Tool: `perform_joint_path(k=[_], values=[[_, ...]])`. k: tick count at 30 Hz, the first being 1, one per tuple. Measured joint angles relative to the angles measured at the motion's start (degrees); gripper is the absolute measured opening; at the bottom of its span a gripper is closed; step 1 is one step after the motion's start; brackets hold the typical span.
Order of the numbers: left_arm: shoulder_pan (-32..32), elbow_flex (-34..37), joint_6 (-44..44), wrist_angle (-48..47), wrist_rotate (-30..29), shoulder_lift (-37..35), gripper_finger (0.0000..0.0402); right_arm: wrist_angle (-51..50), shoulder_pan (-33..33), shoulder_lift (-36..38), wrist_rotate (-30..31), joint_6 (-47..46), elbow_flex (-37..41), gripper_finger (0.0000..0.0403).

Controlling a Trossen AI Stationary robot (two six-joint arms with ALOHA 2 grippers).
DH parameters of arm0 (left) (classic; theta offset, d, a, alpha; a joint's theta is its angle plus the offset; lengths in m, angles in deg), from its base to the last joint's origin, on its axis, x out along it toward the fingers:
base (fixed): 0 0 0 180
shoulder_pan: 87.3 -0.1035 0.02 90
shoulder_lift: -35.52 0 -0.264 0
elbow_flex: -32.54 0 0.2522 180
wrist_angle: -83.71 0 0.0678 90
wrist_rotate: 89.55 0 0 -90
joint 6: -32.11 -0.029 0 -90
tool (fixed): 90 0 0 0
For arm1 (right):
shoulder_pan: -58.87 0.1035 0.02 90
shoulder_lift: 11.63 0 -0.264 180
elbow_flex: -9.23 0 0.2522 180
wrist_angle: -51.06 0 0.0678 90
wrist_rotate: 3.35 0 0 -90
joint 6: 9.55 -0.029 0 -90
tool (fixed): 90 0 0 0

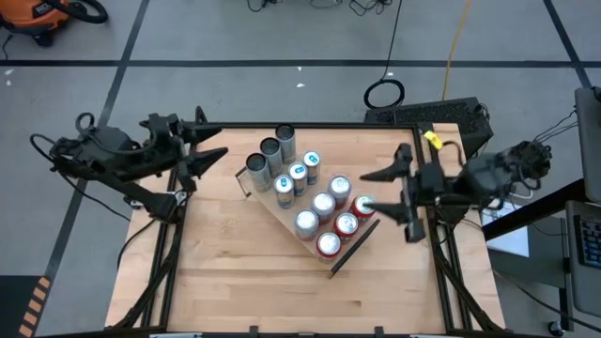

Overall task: Place canned beverage on shelf
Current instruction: Return to Home Position

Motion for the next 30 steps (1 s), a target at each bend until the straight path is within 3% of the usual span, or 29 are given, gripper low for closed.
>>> perform_joint_path(k=[10, 15, 17, 24, 30], values=[[0.37, 0.00, -9.32, -0.02, 0.20, -0.61, 0.0110, -6.27, -4.30, 7.54, -0.13, 8.40, -0.02, 0.0093], [0.37, 0.00, -9.03, 0.00, 0.20, -0.45, 0.0046, -11.51, -5.73, 10.65, -0.33, 8.83, -0.02, 0.0023], [0.37, 0.00, -8.84, 0.00, 0.65, -0.05, 0.0034, -13.50, -6.04, 11.74, -0.42, 8.83, -0.02, 0.0006], [0.26, 0.42, -7.98, -0.36, 8.98, 0.32, 0.0026, -17.74, -6.09, 14.96, -0.71, 8.44, -0.02, 0.0001], [0.26, 2.01, -9.09, -2.16, 9.68, -1.25, 0.0026, -20.91, -6.12, 16.62, -3.69, 6.42, -0.02, 0.0001]])
